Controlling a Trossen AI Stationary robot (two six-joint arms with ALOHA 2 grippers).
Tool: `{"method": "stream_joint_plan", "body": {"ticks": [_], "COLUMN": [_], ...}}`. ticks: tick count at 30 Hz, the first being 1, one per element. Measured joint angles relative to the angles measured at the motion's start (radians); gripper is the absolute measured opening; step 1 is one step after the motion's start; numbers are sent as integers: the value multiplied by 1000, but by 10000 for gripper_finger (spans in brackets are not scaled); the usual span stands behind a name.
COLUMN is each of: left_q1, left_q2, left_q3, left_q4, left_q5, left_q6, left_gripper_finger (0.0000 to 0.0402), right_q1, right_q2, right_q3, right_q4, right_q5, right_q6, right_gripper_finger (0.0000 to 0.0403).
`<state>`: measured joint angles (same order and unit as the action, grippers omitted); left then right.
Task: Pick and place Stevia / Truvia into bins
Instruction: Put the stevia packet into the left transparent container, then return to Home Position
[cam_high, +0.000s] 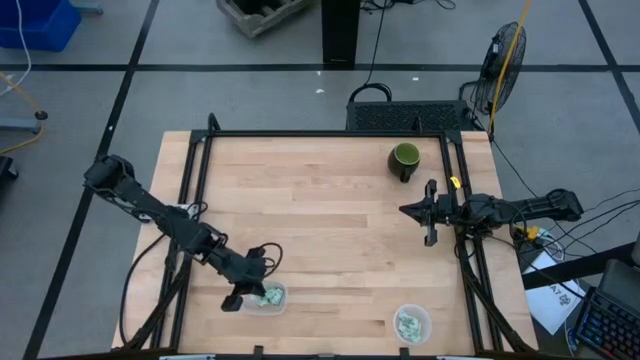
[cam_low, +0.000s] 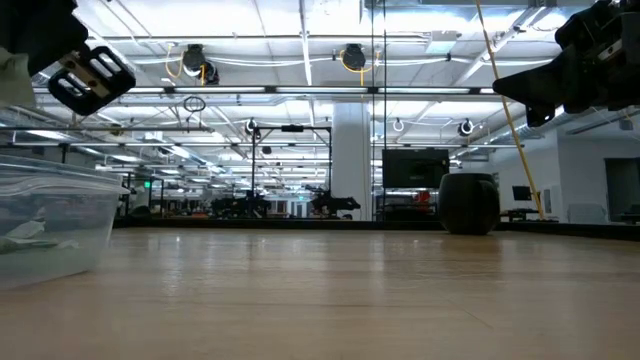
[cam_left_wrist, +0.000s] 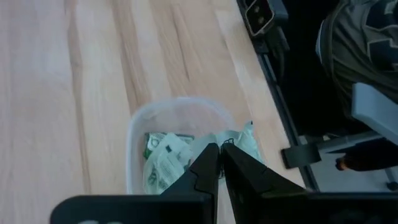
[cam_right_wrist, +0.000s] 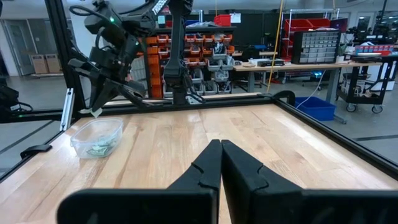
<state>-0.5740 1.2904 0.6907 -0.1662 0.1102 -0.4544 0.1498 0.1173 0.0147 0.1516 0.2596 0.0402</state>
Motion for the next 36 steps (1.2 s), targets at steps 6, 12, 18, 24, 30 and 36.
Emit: {"method": "stream_joint_plan", "body": {"ticks": [6,12,18,24,30,36], "left_q1": [-6,-4,4,13,35,61], "left_q2": [51,107,111,111,89,12], "left_q3": [-1,0,0,0,0,-1], "left_q4": [16,73,68,67,69,53], "left_q5": [4,17,9,-40,-53,-112], "left_q6": [-20,-46,-50,-75,66,236], "left_gripper_finger": [31,31,46,92,121,122], "right_q1": [0,0,0,0,0,0], "right_q2": [0,0,0,0,0,0], "right_q3": [0,0,0,0,0,0], "right_q4": [0,0,-1,0,0,0], "right_q5": [0,0,0,0,0,0], "right_q6": [0,0,0,0,0,0], "right_gripper_finger": [4,4,4,4,4,4]}}
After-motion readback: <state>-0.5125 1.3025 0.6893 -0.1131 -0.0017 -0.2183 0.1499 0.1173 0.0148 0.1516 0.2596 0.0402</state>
